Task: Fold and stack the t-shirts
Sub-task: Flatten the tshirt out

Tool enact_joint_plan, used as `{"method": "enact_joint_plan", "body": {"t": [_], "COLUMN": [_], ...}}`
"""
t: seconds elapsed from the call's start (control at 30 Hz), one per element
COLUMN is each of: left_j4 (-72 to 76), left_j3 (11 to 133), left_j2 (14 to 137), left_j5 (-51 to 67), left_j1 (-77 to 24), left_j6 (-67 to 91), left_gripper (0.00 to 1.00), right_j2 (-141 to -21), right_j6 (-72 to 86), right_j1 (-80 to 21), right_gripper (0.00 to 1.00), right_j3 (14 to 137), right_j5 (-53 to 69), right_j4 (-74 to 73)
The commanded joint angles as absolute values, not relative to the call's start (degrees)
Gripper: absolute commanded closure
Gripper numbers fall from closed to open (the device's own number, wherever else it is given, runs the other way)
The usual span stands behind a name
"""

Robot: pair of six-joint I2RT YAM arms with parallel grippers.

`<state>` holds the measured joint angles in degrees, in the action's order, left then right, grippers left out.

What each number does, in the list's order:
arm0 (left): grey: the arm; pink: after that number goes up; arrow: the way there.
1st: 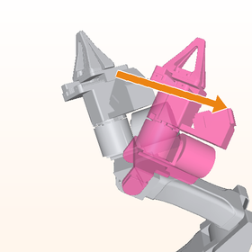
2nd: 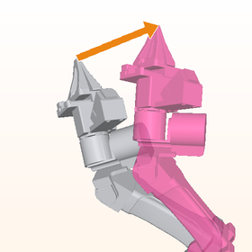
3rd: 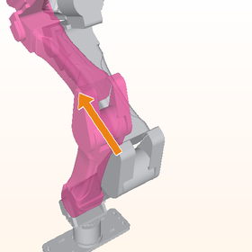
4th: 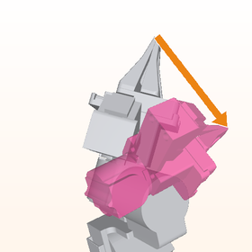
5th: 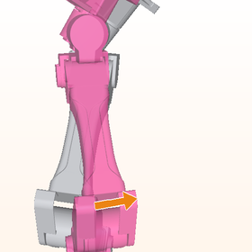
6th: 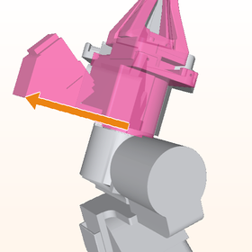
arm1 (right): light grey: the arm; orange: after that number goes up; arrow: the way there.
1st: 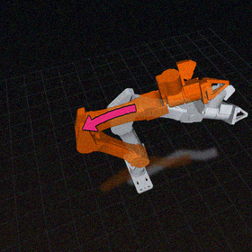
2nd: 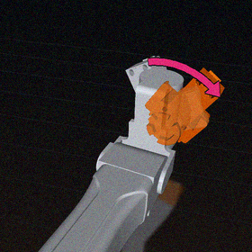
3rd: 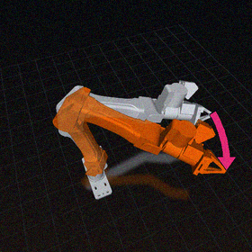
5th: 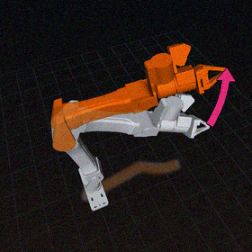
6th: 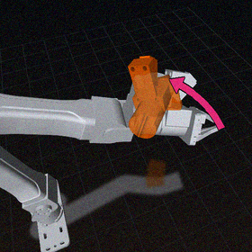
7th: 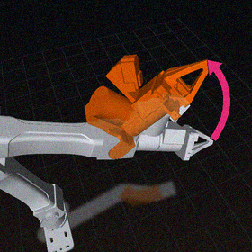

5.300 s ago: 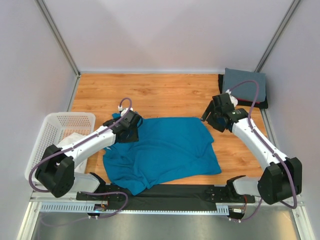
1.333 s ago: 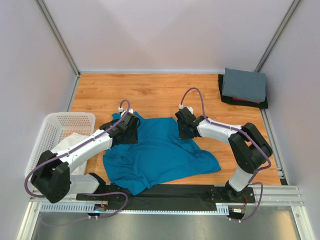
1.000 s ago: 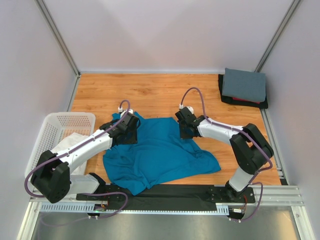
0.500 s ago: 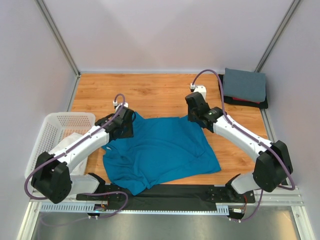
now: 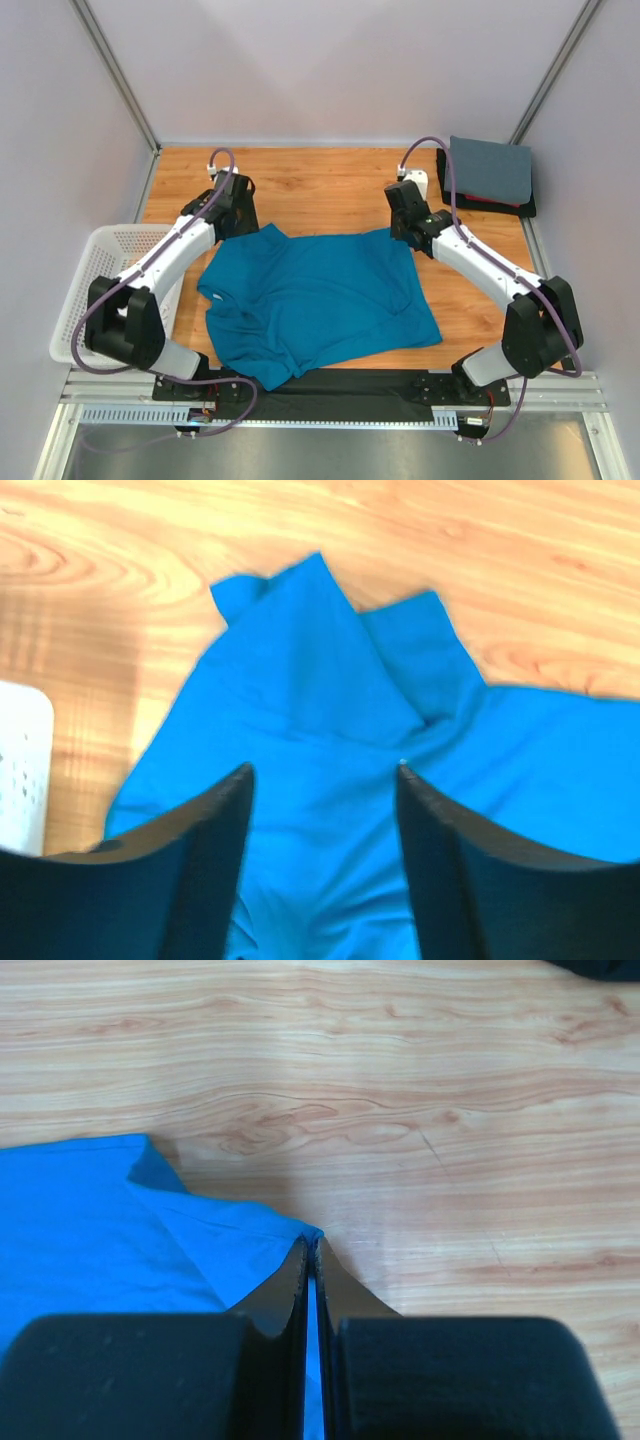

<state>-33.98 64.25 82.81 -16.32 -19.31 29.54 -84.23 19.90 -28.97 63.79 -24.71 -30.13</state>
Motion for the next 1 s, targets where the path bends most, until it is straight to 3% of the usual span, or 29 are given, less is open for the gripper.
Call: {"method": "enact_joint_plan", "body": {"t": [0.0,0.1,0.37,0.7,0.97], "left_j4": [-32.1,-32.3,-33.8,-24.9,-24.0], "left_j3": [70.2,74.9,81.7,75.9,79.2], "left_j2": [88.0,94.1,105.7,107.1,111.1], "left_j5": [-15.2,-14.7,-20.2,-4.2,-3.2], "left_j1": [-17.3,-16.3,-13.5,-9.8,-9.8], "left_j6": [27.9,27.7,27.8,25.3,20.9], "left_gripper": [0.32,0.26,0.27,0.30,0.37], "right_j2": [-84.5,-86.5,-87.3,-89.9,-90.2], "right_j6": [22.3,24.5,25.0,25.4,25.5], "right_j1": [-26.6,-24.0,-20.5,-19.9,-19.8], "right_gripper": [1.00,1.00,1.00,0.99,1.00], "right_j3": [63.0,63.8,63.1,63.8,64.5], "right_j5": [-26.6,-26.7,-24.4,-23.7,-22.7], "right_j4": [-29.2,-30.9,-29.8,-30.4,-30.7]}}
